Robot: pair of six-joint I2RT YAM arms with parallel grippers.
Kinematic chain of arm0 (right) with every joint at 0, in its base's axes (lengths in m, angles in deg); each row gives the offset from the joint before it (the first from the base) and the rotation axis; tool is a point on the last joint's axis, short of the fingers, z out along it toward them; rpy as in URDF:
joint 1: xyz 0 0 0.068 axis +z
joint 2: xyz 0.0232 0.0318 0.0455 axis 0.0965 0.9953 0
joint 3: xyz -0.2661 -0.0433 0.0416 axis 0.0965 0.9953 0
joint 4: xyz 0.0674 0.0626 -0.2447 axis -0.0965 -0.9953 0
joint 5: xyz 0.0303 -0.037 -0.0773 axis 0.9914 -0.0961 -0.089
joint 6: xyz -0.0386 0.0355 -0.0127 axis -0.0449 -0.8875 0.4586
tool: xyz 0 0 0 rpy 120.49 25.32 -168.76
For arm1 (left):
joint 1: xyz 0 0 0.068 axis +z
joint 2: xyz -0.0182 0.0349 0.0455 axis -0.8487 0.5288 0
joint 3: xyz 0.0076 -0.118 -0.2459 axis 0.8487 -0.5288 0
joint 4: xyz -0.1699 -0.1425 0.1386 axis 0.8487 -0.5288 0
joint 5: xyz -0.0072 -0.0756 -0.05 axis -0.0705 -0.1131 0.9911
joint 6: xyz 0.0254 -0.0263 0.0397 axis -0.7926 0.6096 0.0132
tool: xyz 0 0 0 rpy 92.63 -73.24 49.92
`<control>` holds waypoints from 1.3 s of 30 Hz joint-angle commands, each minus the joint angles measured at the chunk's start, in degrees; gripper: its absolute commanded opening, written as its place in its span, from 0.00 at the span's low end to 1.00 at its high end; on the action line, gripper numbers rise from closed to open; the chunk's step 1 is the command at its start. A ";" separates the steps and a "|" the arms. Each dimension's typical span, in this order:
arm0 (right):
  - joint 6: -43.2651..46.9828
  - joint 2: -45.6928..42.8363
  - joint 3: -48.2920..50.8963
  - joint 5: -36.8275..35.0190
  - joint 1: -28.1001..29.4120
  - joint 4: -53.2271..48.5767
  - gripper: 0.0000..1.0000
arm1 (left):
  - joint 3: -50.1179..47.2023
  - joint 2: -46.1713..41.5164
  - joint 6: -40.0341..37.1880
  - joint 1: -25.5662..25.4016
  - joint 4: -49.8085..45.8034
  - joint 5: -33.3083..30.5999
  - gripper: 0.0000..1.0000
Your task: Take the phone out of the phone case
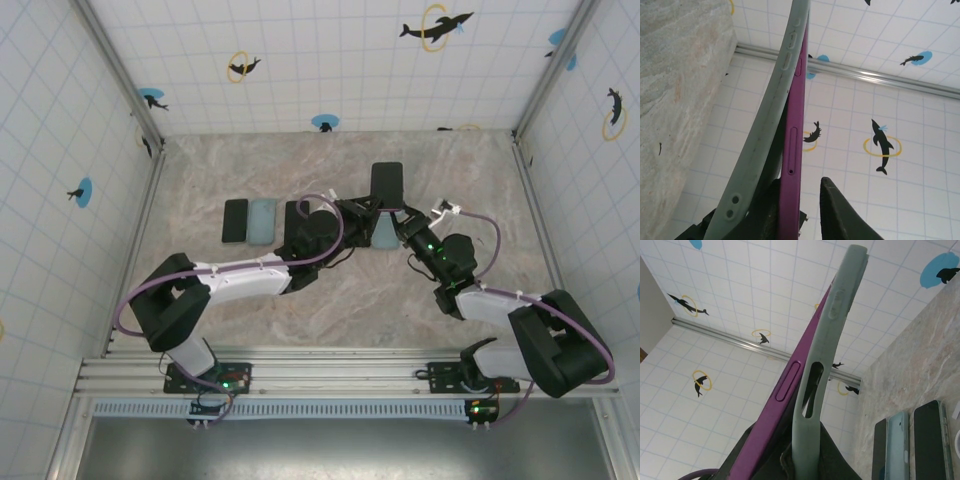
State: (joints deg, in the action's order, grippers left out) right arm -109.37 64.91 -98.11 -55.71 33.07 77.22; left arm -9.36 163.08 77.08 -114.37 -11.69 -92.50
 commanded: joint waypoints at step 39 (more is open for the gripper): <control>29.06 -18.49 -11.54 17.21 -29.69 -53.70 0.00 | 4.84 7.44 -8.37 0.66 1.70 0.08 0.00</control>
State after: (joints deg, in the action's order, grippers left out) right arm -85.78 48.15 -106.24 -44.17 5.90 30.18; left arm -9.03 166.95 70.16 -113.88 -13.86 -92.67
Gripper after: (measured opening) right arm 0.099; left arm 0.111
